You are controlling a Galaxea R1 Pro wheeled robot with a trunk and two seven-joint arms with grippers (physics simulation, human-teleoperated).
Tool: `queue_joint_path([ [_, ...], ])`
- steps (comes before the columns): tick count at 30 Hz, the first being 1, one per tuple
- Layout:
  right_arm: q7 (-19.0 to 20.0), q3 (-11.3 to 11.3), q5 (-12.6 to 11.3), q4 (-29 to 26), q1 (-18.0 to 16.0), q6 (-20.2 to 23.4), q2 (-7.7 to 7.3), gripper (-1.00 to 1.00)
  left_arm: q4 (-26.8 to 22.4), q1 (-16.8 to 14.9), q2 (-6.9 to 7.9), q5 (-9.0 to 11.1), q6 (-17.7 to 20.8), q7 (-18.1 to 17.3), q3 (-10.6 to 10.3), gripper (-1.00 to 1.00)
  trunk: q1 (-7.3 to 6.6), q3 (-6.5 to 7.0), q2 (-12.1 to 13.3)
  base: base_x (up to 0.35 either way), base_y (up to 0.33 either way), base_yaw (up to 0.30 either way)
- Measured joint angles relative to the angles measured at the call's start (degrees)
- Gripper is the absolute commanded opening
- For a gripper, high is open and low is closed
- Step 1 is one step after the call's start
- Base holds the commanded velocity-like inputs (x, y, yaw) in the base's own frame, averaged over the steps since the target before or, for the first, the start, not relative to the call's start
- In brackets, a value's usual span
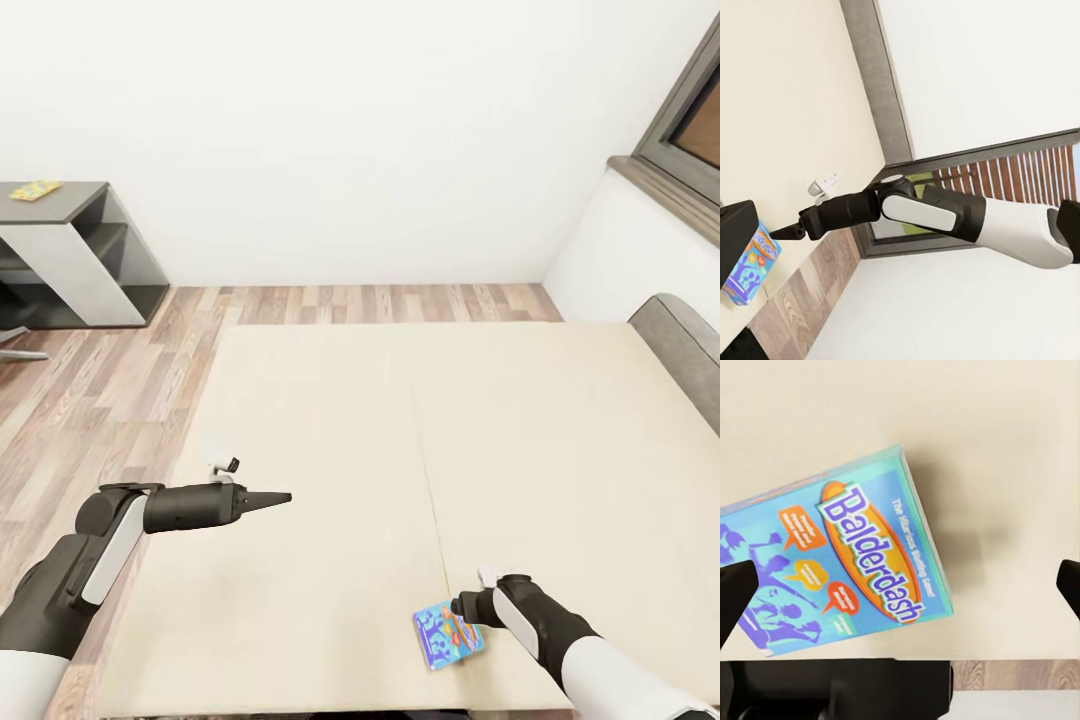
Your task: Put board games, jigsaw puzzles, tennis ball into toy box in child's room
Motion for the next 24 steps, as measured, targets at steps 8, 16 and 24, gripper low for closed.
queue_joint_path([
  [8,0.1,0.0,0.0,0.0,0.0,0.0,-0.03,1.0,0.0,0.0,0.0,0.0,0.0,0.0,0.0,1.0,0.0,-0.74,0.0,0.0,0.0,0.0],
  [16,0.1,0.0,0.0,0.0,0.0,0.0,-0.01,1.0,0.0,0.0,0.0,0.0,0.1,0.0,0.0,1.0,0.0,-1.5,0.0,0.0,0.0,0.0],
  [24,0.3,0.0,0.0,-0.2,0.0,0.0,-0.28,1.0,-3.9,1.9,0.41,0.6,0.3,-2.9,0.0,1.0,0.0,-2.26,0.0,0.0,0.0,0.0],
])
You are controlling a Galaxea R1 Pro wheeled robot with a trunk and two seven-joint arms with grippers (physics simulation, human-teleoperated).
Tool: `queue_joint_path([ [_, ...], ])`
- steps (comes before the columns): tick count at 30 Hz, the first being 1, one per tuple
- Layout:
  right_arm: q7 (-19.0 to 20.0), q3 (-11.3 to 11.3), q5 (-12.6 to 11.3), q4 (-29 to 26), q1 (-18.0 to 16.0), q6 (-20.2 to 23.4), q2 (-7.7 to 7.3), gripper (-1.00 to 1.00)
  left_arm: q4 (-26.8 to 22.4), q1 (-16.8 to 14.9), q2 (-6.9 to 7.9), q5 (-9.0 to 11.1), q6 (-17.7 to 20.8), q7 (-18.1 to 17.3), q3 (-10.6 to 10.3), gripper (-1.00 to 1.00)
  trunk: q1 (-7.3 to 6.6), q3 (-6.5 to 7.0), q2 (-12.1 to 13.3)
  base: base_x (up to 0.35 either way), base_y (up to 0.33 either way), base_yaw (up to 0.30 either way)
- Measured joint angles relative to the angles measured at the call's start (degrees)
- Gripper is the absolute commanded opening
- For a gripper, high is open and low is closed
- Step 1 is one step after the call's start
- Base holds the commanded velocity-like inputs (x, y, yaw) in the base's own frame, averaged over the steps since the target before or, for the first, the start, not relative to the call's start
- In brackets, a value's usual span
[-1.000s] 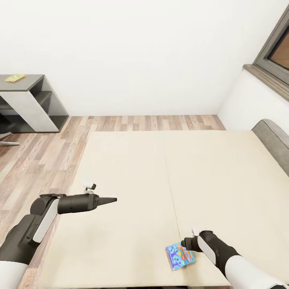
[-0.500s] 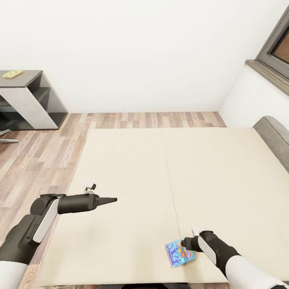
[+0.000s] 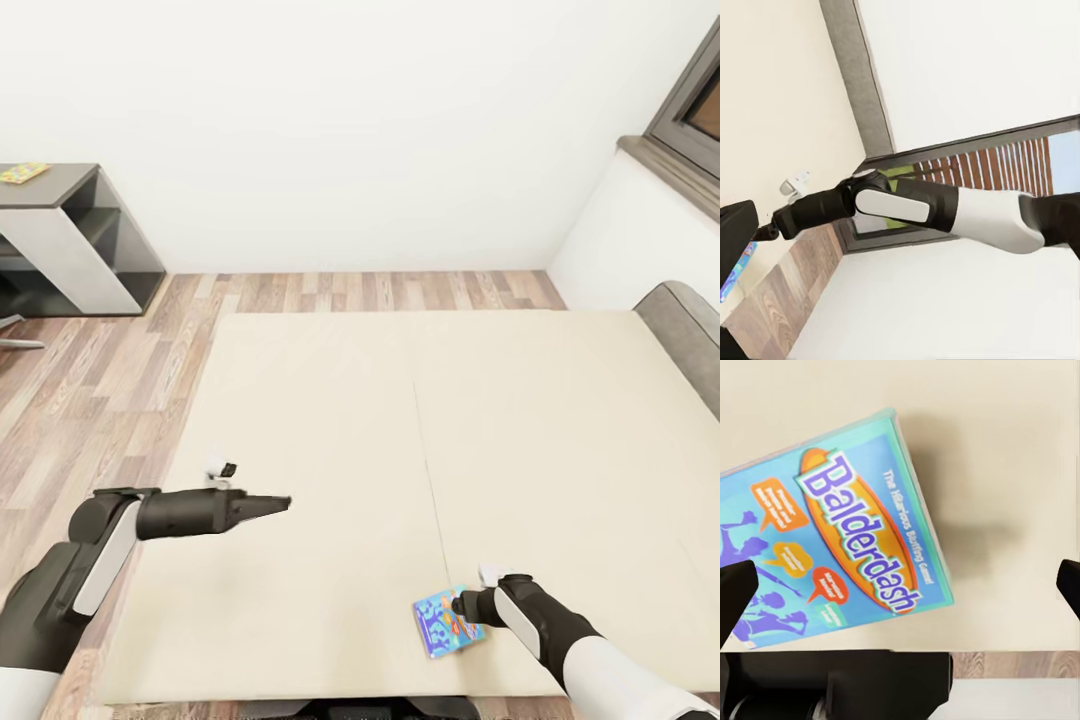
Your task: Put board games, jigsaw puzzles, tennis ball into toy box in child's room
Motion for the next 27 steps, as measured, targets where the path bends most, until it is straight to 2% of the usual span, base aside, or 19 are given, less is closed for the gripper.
queue_joint_path([
  [6,0.6,0.0,-0.2,-0.3,0.0,0.0,-0.69,1.0,-1.2,1.1,-0.23,0.0,-0.1,-6.3,-0.1,1.0,0.0,-0.57,0.0,0.0,0.0,0.0],
  [10,3.1,0.2,-0.5,-0.4,0.0,-0.1,-0.97,1.0,-1.5,1.4,-0.37,0.1,-0.4,-12.5,-1.2,1.0,0.0,-0.94,0.0,0.0,0.0,0.0],
  [13,4.9,0.2,-0.7,-0.5,0.0,-0.2,-1.34,1.0,-1.6,1.5,-0.45,0.0,-0.6,-14.9,-2.2,1.0,0.0,-1.23,0.0,0.0,0.0,0.0],
  [27,6.8,0.2,-0.6,-0.5,-0.1,-1.4,-1.91,1.0,-1.5,1.5,-0.5,-0.4,-0.8,-16.5,-3.1,1.0,0.0,-2.55,0.0,0.0,0.0,0.0],
])
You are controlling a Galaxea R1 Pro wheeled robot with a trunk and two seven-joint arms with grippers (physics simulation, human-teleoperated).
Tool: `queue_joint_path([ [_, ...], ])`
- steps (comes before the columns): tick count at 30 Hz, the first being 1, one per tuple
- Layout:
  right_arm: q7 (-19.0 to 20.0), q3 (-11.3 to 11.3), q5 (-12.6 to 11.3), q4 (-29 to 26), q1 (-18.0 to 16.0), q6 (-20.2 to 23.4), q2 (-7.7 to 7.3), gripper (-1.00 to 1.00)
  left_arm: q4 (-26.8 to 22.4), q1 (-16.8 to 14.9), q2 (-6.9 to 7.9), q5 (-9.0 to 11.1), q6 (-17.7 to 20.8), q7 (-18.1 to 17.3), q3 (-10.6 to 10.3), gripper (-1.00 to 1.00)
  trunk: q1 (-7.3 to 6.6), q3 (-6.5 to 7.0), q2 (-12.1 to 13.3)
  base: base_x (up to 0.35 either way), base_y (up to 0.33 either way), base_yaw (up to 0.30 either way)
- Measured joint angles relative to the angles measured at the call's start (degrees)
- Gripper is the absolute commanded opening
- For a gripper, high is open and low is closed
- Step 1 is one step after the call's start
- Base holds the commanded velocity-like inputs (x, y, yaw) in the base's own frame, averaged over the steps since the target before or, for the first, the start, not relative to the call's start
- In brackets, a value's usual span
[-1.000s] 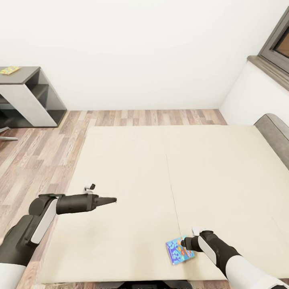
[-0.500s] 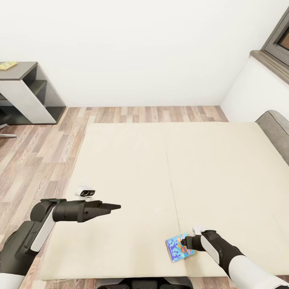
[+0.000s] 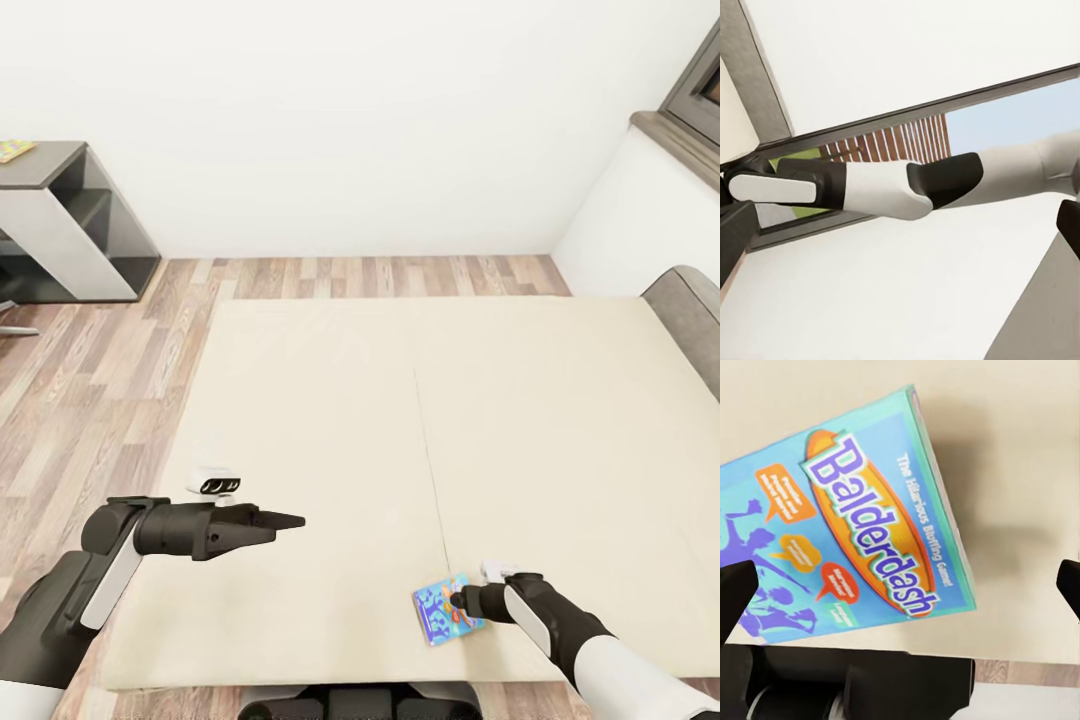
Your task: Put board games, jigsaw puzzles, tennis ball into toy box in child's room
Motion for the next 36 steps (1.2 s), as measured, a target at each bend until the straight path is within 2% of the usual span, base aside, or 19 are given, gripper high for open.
queue_joint_path([
  [9,0.5,-0.1,0.3,-0.5,-0.1,0.0,-1.14,1.0,0.0,0.0,0.06,-0.1,0.0,0.1,0.3,1.0,0.0,-0.85,0.0,0.0,0.0,0.0],
  [16,3.7,0.0,0.5,-3.7,0.0,0.0,-1.68,1.0,0.1,0.0,0.07,-0.2,0.0,0.1,0.5,1.0,0.0,-1.51,0.0,0.0,0.0,0.0],
  [21,6.8,0.1,0.9,-4.5,0.0,0.0,-2.05,1.0,0.1,0.0,0.07,-0.2,0.0,0.2,0.5,1.0,0.0,-1.98,0.0,0.0,0.0,0.0],
  [26,8.3,0.1,1.7,-4.7,0.0,-0.1,-2.2,1.0,0.1,0.0,0.08,-0.2,0.0,0.2,0.4,1.0,0.0,-2.45,0.0,0.0,0.0,0.0],
  [36,8.9,0.1,2.1,-4.7,0.0,-0.1,-2.34,1.0,0.1,0.0,0.08,-0.2,0.0,0.2,0.3,1.0,0.0,-3.4,0.0,0.0,0.0,0.0],
])
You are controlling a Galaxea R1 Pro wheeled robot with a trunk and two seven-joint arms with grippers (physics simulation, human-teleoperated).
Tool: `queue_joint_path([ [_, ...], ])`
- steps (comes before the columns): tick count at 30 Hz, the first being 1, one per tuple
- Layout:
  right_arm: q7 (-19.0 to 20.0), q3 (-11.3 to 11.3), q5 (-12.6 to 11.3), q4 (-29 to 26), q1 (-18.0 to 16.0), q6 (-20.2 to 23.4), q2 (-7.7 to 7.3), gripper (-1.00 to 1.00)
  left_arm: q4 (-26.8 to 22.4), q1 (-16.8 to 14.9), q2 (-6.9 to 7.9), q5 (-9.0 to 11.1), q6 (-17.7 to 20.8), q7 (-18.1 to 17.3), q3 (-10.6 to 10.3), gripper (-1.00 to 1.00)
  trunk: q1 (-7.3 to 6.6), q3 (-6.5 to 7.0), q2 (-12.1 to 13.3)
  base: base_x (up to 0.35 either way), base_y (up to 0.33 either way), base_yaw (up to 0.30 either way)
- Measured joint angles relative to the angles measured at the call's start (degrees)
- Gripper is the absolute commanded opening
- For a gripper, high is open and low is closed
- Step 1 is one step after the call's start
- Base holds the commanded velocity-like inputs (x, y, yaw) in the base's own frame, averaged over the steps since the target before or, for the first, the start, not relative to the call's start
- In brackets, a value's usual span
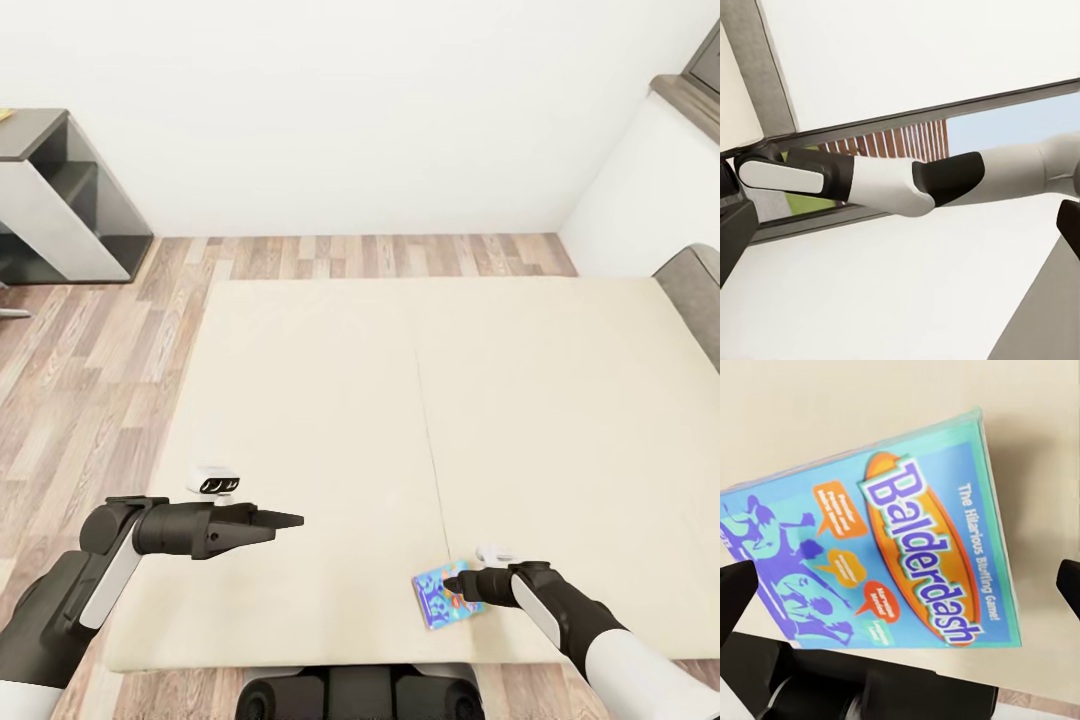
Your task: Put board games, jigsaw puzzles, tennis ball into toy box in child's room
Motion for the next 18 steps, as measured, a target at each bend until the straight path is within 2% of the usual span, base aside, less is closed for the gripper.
queue_joint_path([
  [7,0.1,-0.1,0.0,0.0,0.0,0.0,-0.2,1.0,0.0,0.0,0.0,0.0,0.0,0.0,0.0,1.0,0.0,-0.51,0.0,0.0,0.0,0.0],
  [18,0.5,-0.1,0.0,-0.1,0.0,-1.3,-0.3,1.0,0.0,0.0,0.0,0.0,0.0,0.0,0.0,1.0,0.0,-0.62,0.0,0.0,0.0,0.0],
])
